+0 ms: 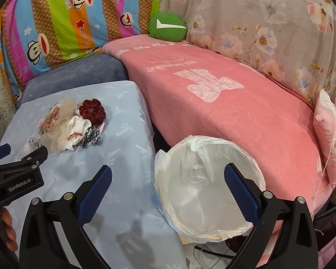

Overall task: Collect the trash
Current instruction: 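Grasp the rolled grey sock with the left gripper while the right grasps the brown scrunchie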

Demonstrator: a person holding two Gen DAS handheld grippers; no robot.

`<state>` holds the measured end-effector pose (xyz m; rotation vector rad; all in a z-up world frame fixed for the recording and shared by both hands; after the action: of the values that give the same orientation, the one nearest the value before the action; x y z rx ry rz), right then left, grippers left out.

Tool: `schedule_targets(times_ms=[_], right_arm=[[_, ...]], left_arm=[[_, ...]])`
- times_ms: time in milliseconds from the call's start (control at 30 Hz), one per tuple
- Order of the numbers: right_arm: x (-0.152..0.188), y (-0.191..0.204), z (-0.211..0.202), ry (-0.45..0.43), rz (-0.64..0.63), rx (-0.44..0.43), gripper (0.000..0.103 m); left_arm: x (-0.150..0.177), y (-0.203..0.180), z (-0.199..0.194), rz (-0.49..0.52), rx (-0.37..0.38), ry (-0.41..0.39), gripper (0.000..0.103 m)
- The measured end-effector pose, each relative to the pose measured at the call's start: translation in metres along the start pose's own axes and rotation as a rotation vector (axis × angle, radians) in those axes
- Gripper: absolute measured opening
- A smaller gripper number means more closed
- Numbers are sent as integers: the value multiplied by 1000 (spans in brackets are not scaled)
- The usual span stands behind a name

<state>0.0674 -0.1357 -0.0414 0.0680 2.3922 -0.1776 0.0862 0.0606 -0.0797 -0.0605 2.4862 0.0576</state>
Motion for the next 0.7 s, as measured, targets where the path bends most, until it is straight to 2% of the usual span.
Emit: schedule_targets(times_ms=[400, 567, 700], right_arm=[[-28, 61, 35, -18, 11, -74, 97], [-43, 103, 49, -26, -18, -118, 97], [-55, 137, 59, -38, -40, -167, 97]], left_arm=[[-11, 80, 52, -75, -60, 30, 96], [-12, 108, 78, -113, -35, 66, 96], [-11, 124, 99, -144, 13, 99, 96]])
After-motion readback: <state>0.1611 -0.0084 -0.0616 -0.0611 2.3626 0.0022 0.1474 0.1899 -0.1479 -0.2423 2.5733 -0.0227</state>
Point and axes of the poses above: each gripper's, at about its wrist camera, not at the fingertips, and z roughly the way its jaws point, y to its left, x to its underside, the point moved 9 cm from there along z, roughly the way its jaws point, and after that the axes turned 2 degrees about y, right-handed, at the moved point
